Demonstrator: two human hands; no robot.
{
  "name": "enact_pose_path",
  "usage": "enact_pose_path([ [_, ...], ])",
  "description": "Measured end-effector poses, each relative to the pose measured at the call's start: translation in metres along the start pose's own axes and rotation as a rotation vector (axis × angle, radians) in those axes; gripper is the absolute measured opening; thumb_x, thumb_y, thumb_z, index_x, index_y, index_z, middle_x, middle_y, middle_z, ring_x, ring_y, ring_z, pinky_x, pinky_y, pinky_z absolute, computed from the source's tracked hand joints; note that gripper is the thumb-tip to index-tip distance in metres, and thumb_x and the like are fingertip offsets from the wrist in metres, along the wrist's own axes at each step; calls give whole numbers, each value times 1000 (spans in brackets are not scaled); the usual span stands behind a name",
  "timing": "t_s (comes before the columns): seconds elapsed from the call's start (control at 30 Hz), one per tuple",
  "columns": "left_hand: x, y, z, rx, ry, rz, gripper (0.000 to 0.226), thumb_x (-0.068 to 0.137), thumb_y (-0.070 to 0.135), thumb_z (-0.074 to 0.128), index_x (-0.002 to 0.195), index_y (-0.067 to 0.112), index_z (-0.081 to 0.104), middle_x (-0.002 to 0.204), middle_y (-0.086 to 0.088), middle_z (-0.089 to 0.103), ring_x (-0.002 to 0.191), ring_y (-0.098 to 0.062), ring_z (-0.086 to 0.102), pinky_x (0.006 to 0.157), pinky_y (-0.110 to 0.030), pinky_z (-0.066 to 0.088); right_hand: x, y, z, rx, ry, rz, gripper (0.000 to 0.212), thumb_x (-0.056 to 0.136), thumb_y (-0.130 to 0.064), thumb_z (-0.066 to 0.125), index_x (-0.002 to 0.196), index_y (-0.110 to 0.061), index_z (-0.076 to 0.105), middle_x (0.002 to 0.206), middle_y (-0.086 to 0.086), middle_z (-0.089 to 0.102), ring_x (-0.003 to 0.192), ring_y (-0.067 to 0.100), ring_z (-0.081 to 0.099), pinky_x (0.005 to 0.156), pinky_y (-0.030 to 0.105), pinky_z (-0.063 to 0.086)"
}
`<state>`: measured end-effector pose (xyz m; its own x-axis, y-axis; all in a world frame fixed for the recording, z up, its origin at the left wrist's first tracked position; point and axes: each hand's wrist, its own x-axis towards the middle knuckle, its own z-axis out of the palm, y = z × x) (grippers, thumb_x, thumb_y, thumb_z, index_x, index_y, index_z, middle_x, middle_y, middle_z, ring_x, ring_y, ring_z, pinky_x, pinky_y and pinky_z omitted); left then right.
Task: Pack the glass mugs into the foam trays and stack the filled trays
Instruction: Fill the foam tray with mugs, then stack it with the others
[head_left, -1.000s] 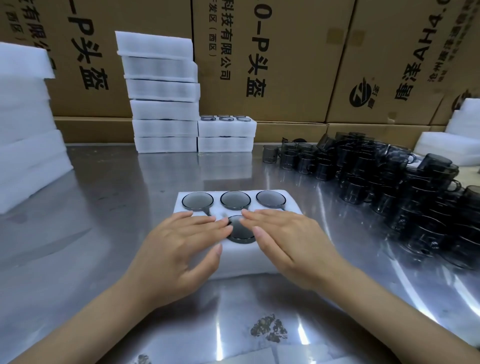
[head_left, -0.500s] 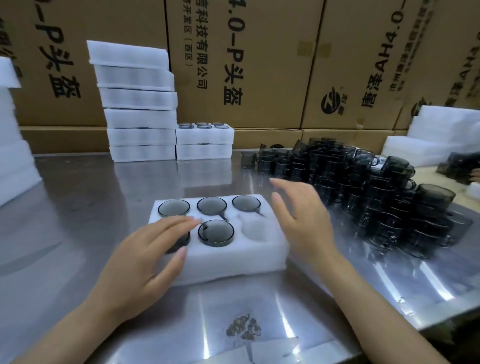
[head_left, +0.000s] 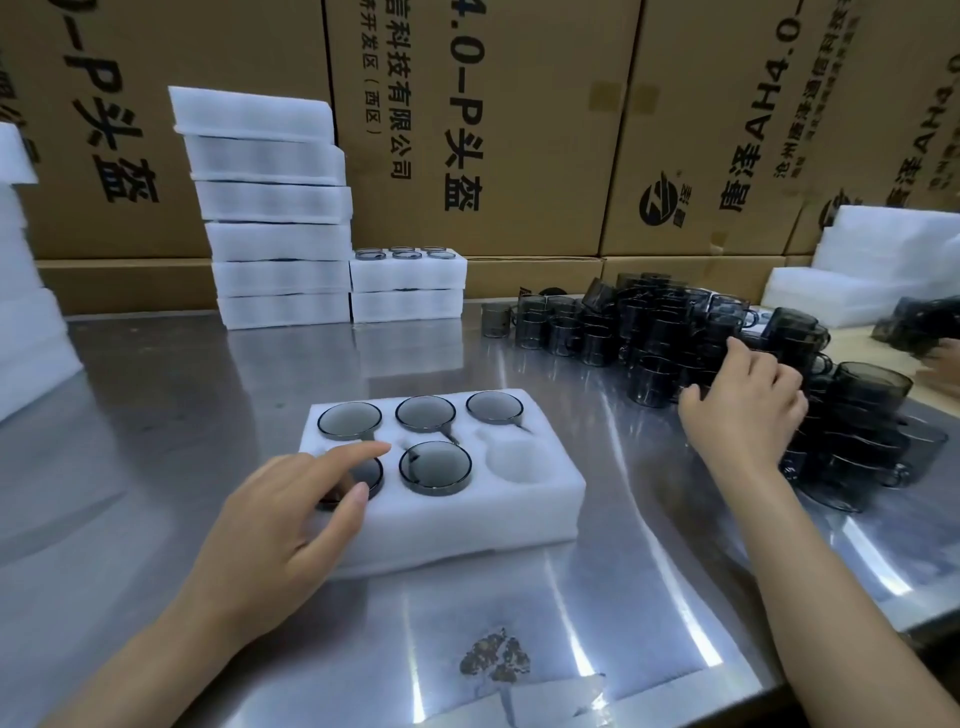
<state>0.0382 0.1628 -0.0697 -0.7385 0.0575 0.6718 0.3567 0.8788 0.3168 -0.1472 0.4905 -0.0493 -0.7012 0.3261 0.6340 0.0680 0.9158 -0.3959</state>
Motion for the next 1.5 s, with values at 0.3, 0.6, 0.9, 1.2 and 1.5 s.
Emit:
enact_pose_path([
  [0.3, 0, 2, -1, -17, 1, -17, 38, 86, 43, 40, 114, 32, 63, 70, 17, 57, 75, -7, 50, 74, -12, 36, 7, 7, -1, -35, 3, 16, 51, 81, 3, 59, 130, -10, 51, 119, 21, 56, 112, 39, 45, 90, 48, 33],
  [0.6, 0, 5, -3, -4, -10, -2, 37, 87, 40, 41, 114, 29, 63, 70, 19, 55, 74, -7, 49, 75, -15, 36, -21, -28, -22, 402, 221, -396, 40, 86, 3, 58, 125, -4, 54, 95, 13, 60, 88, 31, 51, 81, 37, 37],
  [0.9, 4, 11, -3, 113, 19, 158, 34, 86, 29, 47, 109, 15, 68, 83, 11, 63, 80, -13, 55, 80, -29, 40, -73, -70, -34, 769, -7, -879, 31, 85, 1, 56, 115, -3, 58, 97, 5, 59, 90, 17, 57, 81, 28, 48],
  [1.2, 3, 9, -1, 147, 12, 161, 34, 87, 30, 47, 109, 16, 68, 88, 7, 64, 84, -17, 57, 80, -31, 42, -86, -73, -37, 670, -24, -999, 20, 87, -14, 54, 98, -6, 69, 82, 3, 60, 71, 22, 57, 60, 37, 46],
  [1.5, 5, 7, 4, 182, 38, 186, 32, 87, 29, 47, 108, 15, 68, 84, 7, 62, 84, -17, 55, 79, -31, 42, -90, -75, -36, 713, -18, -991, 12, 85, -16, 65, 93, -13, 73, 74, -6, 65, 63, 16, 57, 60, 35, 40],
])
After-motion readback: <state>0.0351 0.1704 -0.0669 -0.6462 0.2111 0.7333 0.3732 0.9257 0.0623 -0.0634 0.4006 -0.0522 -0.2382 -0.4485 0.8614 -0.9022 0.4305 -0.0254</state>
